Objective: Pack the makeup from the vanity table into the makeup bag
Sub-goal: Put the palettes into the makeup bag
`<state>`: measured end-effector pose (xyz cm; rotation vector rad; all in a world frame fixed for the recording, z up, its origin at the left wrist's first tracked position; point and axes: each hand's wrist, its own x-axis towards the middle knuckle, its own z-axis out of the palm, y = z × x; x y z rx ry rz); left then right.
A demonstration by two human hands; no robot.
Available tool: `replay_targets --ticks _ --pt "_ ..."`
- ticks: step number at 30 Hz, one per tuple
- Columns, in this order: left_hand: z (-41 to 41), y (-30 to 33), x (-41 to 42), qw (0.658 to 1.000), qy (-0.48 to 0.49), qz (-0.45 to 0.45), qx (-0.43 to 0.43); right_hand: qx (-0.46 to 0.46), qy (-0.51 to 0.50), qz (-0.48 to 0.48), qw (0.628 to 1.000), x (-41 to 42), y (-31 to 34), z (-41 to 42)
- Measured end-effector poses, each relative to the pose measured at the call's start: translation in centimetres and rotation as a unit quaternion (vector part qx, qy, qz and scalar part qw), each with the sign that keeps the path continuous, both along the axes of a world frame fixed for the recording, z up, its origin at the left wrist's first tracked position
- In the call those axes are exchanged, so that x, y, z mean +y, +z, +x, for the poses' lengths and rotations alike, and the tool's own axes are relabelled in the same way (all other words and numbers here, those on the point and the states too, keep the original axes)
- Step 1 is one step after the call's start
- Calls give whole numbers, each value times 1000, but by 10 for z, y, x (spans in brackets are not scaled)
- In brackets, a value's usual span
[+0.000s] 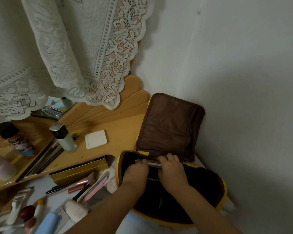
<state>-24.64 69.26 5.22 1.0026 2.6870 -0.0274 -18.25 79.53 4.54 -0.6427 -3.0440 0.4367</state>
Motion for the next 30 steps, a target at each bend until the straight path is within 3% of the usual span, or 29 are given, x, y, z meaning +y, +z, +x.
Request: replay_targets --ticks 9,17,21,30 --pt "18 8 -12 992 13 112 -53 16 25 -37 999 0 10 22" --pt "42 26 -90 947 82 305 -64 36 40 -194 979 -25 13 41" --pt "50 13 -145 947 145 278 -62 5 82 -209 974 -61 9 49" --pt "52 -40 -266 954 254 119 -108 -95 132 -173 971 -156 -24 55"
